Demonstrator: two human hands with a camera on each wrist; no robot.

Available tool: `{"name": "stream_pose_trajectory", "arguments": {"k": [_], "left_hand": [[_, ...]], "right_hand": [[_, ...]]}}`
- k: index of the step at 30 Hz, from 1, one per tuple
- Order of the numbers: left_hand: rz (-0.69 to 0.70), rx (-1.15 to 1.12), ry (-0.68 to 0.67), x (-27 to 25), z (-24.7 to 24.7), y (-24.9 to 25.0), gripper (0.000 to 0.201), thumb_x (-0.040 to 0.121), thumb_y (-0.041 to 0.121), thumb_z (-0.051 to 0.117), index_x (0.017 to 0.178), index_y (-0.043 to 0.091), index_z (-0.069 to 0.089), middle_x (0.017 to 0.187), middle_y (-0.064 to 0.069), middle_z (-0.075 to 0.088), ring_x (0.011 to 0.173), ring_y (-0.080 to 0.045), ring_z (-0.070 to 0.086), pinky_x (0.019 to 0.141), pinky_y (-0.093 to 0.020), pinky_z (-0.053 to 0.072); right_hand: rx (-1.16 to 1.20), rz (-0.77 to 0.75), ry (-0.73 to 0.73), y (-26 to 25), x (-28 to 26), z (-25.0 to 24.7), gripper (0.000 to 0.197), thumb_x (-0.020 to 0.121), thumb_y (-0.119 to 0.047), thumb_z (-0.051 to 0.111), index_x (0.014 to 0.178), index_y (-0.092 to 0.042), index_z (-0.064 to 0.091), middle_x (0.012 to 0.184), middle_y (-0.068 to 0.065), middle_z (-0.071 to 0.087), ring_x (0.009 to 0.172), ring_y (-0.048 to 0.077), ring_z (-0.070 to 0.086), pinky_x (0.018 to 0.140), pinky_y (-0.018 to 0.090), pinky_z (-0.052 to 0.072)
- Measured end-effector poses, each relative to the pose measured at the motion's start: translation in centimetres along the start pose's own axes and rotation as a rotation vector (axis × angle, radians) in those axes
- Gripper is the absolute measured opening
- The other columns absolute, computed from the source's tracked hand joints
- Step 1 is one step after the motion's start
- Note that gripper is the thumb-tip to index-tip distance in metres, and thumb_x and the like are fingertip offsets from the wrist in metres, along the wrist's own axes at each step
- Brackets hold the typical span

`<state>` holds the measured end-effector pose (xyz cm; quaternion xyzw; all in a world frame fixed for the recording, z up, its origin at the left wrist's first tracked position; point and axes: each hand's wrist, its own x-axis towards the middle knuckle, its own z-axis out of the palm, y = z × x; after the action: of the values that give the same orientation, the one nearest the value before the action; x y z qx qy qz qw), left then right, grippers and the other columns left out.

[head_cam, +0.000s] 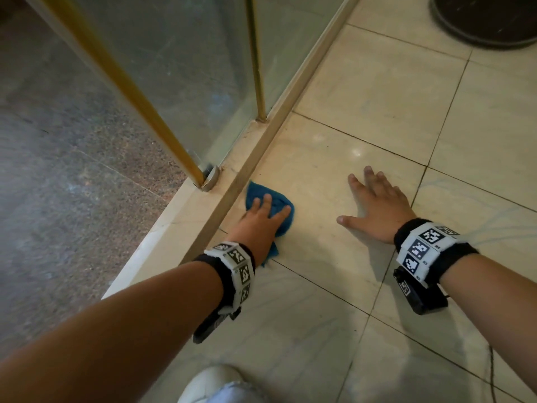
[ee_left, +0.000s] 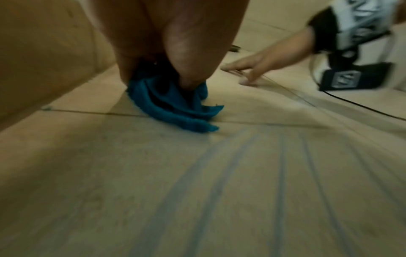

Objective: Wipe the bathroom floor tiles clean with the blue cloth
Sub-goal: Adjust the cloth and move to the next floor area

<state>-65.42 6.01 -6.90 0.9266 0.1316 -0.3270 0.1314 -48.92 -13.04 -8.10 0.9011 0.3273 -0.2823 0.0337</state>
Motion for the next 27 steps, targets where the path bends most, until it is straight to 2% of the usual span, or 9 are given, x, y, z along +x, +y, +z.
{"name": "stream_pose_trajectory", "arguments": {"k": [3, 5, 7, 9, 14, 16, 20, 25, 27], "left_hand": [[0.118, 0.071, 0.001, -0.3, 1.8, -0.2, 0.093, 0.093, 0.001, 0.056, 0.152, 0.036, -0.007, 0.16, -0.008, -0.017, 0.148, -0.03, -0.006, 0.12, -0.039, 0.016], [0.104, 0.052, 0.042, 0.4, 1.6, -1.1, 0.083, 0.098, 0.007, 0.051, 0.153, 0.034, -0.005, 0.16, -0.008, -0.015, 0.149, -0.029, -0.004, 0.12, -0.039, 0.016], [0.032, -0.045, 0.079, 0.7, 1.0, -1.5, 0.069, 0.102, 0.01, 0.04, 0.154, 0.031, -0.002, 0.16, -0.009, -0.014, 0.149, -0.028, -0.005, 0.121, -0.038, 0.012], [0.036, -0.069, 0.092, 0.2, 0.7, -1.3, 0.061, 0.105, 0.014, 0.034, 0.154, 0.031, 0.002, 0.16, -0.01, -0.014, 0.148, -0.028, -0.007, 0.119, -0.037, 0.009], [0.149, -0.005, -0.001, -1.7, 1.1, -0.4, 0.056, 0.105, 0.021, 0.034, 0.153, 0.033, 0.008, 0.162, -0.004, -0.01, 0.149, -0.023, -0.005, 0.119, -0.033, 0.006], [0.102, -0.066, 0.045, -1.2, 0.6, -1.1, 0.057, 0.104, 0.019, 0.036, 0.153, 0.032, 0.011, 0.162, -0.003, -0.008, 0.149, -0.021, -0.004, 0.119, -0.033, 0.007], [-0.009, -0.117, 0.079, 0.0, 0.1, -1.8, 0.059, 0.104, 0.016, 0.035, 0.154, 0.032, 0.007, 0.161, -0.009, -0.01, 0.149, -0.028, -0.005, 0.119, -0.039, 0.011], [0.142, -0.016, 0.036, -0.4, 1.0, 0.1, 0.057, 0.105, 0.019, 0.034, 0.154, 0.033, 0.008, 0.162, -0.008, -0.009, 0.149, -0.027, -0.004, 0.119, -0.036, 0.009], [0.126, -0.059, 0.046, -0.4, 0.7, -0.5, 0.057, 0.105, 0.019, 0.035, 0.153, 0.033, 0.01, 0.162, -0.006, -0.008, 0.149, -0.025, -0.003, 0.119, -0.035, 0.009]], "right_hand": [[-0.01, -0.004, 0.002, 0.0, 0.0, 0.0, 0.094, 0.081, -0.07, 0.043, 0.149, -0.031, -0.009, 0.156, 0.002, -0.021, 0.145, 0.025, -0.011, 0.117, 0.045, 0.005], [-0.009, -0.002, 0.002, 0.0, 0.0, 0.0, 0.094, 0.081, -0.07, 0.043, 0.149, -0.031, -0.01, 0.156, 0.002, -0.021, 0.145, 0.024, -0.011, 0.117, 0.045, 0.005], [-0.008, 0.001, 0.001, 0.0, 0.0, 0.0, 0.095, 0.081, -0.07, 0.044, 0.149, -0.031, -0.009, 0.156, 0.002, -0.021, 0.145, 0.025, -0.011, 0.117, 0.045, 0.004], [-0.007, 0.0, 0.002, 0.0, 0.0, 0.1, 0.095, 0.081, -0.07, 0.044, 0.149, -0.031, -0.009, 0.156, 0.002, -0.02, 0.145, 0.025, -0.011, 0.117, 0.045, 0.004], [-0.012, -0.002, 0.007, 0.2, 0.1, 0.2, 0.095, 0.08, -0.071, 0.043, 0.149, -0.031, -0.009, 0.156, 0.002, -0.021, 0.145, 0.024, -0.011, 0.117, 0.045, 0.005], [-0.017, -0.003, 0.004, 0.2, 0.2, 0.2, 0.095, 0.08, -0.072, 0.042, 0.149, -0.031, -0.01, 0.156, 0.002, -0.021, 0.145, 0.025, -0.011, 0.117, 0.045, 0.005], [-0.016, -0.001, 0.006, 0.1, 0.1, 0.1, 0.095, 0.08, -0.071, 0.044, 0.149, -0.03, -0.009, 0.156, 0.003, -0.019, 0.145, 0.025, -0.01, 0.117, 0.045, 0.005], [-0.027, 0.002, 0.0, 0.0, 0.1, 0.0, 0.096, 0.081, -0.07, 0.044, 0.149, -0.03, -0.009, 0.157, 0.003, -0.019, 0.145, 0.026, -0.01, 0.117, 0.045, 0.006], [-0.027, -0.002, -0.003, -0.1, 0.1, -0.1, 0.096, 0.081, -0.07, 0.044, 0.149, -0.029, -0.009, 0.157, 0.004, -0.019, 0.145, 0.027, -0.009, 0.117, 0.046, 0.006]]}}
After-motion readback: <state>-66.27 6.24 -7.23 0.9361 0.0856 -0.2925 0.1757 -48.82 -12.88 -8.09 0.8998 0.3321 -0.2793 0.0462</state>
